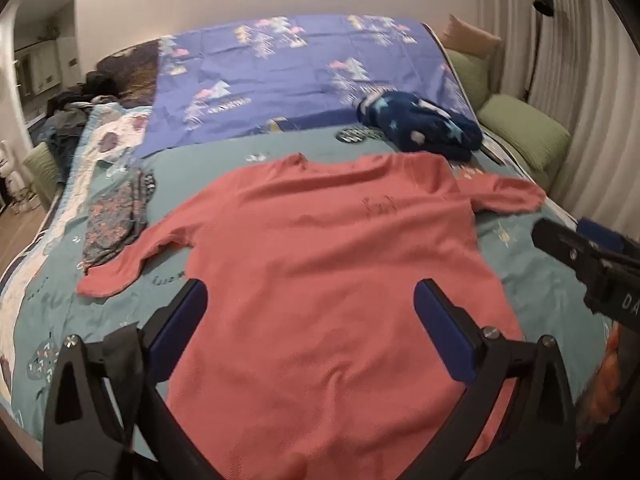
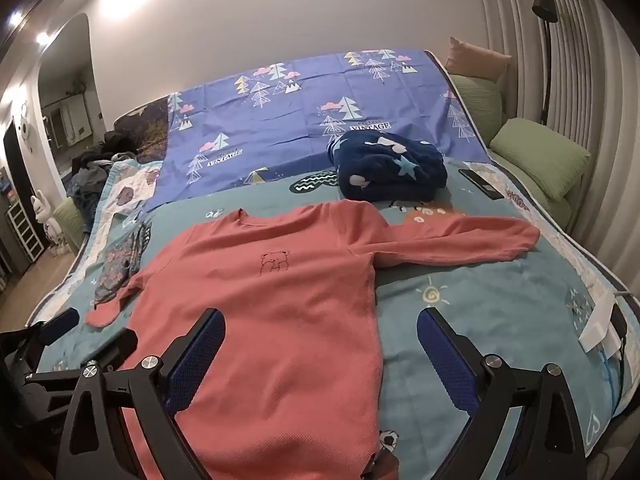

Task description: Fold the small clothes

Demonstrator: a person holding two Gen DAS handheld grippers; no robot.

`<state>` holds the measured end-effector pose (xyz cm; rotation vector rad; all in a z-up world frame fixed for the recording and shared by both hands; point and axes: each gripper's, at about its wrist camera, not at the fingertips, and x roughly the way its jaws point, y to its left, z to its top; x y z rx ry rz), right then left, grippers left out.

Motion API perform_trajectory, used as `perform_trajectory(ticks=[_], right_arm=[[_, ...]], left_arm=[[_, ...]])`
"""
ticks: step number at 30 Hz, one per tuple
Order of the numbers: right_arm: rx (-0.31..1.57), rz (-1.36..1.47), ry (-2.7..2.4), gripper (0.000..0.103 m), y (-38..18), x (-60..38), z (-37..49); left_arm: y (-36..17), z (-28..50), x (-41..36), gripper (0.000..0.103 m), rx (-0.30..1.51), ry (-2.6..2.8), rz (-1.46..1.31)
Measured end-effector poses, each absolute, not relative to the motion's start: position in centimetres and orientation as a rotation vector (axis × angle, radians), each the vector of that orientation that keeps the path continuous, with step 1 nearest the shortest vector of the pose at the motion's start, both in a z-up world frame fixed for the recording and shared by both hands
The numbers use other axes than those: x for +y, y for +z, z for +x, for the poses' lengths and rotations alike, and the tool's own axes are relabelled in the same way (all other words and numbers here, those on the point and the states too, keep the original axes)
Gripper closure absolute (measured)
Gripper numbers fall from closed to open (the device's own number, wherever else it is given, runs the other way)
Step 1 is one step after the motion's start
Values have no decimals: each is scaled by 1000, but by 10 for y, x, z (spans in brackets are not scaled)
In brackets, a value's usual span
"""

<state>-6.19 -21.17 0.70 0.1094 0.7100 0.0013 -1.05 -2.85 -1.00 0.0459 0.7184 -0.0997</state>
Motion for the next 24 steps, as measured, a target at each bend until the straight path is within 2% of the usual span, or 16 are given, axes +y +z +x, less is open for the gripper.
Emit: perform_trajectory(ticks=[14,24], right_arm=[[702,109,-2,4,8,-206,-56],[706,98,9,4,7,-197,-52]], left_arm=[[-15,-6,-22,1,746,-113,18],[-7,-12,-13,1,640,-55,41]])
